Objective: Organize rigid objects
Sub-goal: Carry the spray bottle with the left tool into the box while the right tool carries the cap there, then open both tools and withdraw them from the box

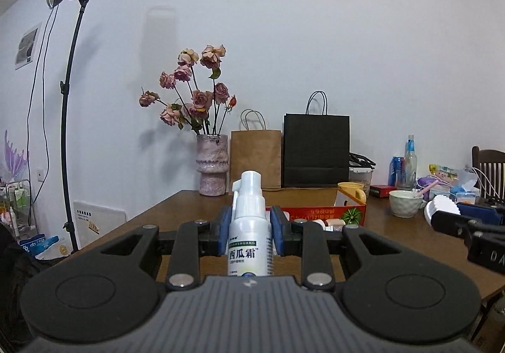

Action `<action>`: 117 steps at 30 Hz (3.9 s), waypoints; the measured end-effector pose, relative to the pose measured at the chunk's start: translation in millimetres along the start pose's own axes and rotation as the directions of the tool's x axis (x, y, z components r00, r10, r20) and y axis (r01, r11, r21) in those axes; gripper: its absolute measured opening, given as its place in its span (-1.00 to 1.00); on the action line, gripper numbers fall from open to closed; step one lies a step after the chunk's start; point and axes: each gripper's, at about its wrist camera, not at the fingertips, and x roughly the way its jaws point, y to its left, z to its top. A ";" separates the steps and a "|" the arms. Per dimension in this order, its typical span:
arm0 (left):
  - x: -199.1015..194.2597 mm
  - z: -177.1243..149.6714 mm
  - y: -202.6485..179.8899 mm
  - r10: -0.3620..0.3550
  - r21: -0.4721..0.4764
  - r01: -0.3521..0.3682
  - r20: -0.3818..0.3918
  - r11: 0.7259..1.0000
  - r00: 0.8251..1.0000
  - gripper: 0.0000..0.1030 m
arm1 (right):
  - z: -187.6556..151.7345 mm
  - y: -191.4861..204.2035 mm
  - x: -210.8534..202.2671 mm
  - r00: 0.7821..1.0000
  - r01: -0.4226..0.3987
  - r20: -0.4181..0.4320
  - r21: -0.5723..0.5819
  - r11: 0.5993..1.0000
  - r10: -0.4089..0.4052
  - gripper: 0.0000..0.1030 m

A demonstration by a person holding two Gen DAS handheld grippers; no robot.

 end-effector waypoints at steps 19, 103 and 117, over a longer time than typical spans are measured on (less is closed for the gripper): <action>41.2 12.4 17.1 -0.012 -0.047 0.011 -0.020 0.999 1.000 -0.46 | 11.2 -13.2 46.1 1.000 0.005 -0.017 0.001 1.000 -0.005 -0.30; 182.6 98.5 48.6 0.020 0.014 -0.018 -0.168 1.000 0.986 0.74 | 101.0 -82.0 167.3 0.989 0.052 -0.130 -0.095 0.994 -0.065 0.61; -1.5 -8.8 37.0 -0.020 0.092 0.022 -0.020 0.996 1.000 1.00 | -24.7 -8.0 1.3 0.998 0.048 -0.036 0.024 0.999 -0.047 0.93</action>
